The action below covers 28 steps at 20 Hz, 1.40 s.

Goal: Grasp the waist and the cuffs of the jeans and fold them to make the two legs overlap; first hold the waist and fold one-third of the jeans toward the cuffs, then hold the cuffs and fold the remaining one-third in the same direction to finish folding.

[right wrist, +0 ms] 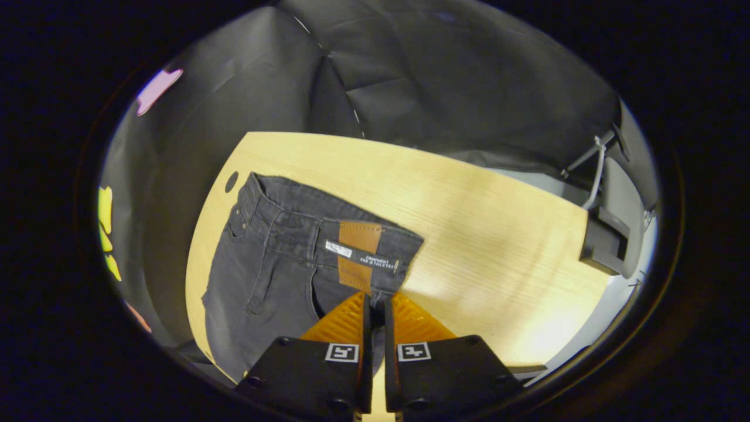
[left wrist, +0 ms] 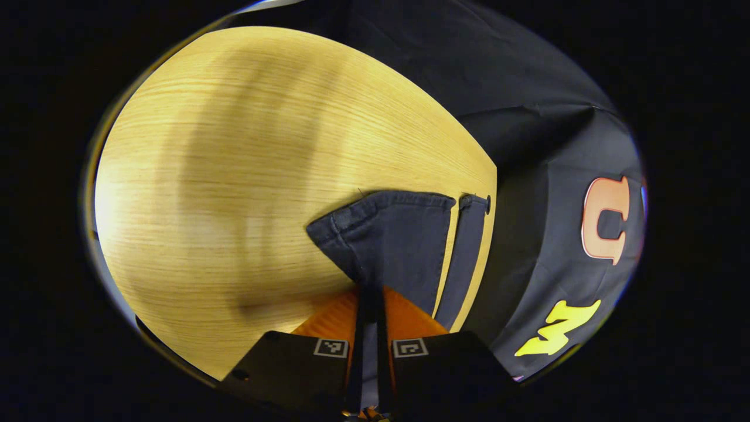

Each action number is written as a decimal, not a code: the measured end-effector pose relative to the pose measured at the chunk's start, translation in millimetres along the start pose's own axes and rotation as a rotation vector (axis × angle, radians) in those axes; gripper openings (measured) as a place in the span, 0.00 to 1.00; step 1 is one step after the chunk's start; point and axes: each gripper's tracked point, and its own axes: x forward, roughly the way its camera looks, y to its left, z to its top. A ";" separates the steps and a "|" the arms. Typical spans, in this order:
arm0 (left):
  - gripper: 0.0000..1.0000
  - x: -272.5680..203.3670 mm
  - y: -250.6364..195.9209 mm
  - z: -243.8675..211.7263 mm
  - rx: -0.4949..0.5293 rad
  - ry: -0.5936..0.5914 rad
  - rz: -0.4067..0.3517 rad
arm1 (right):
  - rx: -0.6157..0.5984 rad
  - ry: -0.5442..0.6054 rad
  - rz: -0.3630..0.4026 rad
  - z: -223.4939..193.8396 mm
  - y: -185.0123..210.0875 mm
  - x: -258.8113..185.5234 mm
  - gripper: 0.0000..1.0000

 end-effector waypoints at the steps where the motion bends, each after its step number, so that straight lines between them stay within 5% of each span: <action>1: 0.11 -2.0 1.4 -0.6 0.019 0.010 0.003 | 0.010 0.019 0.020 -3.1 1.4 0.6 0.10; 3: 0.07 -8.0 -4.1 -2.8 0.090 0.026 0.001 | 0.051 0.038 0.077 -1.3 5.9 -4.9 0.01; 8: 0.04 -31.1 -36.2 -11.3 0.317 0.042 -0.003 | 0.075 0.040 0.207 2.5 15.3 -31.1 0.01; 16: 0.04 -54.8 -106.2 -16.0 0.438 0.075 -0.048 | 0.024 0.022 0.367 25.4 75.0 -92.1 0.01; 22: 0.04 -42.0 -166.8 -7.3 0.490 0.108 -0.072 | -0.039 0.018 0.415 53.1 137.2 -110.5 0.00; 28: 0.04 9.0 -214.4 4.0 0.556 0.158 -0.049 | -0.087 0.036 0.407 78.4 204.2 -75.0 0.01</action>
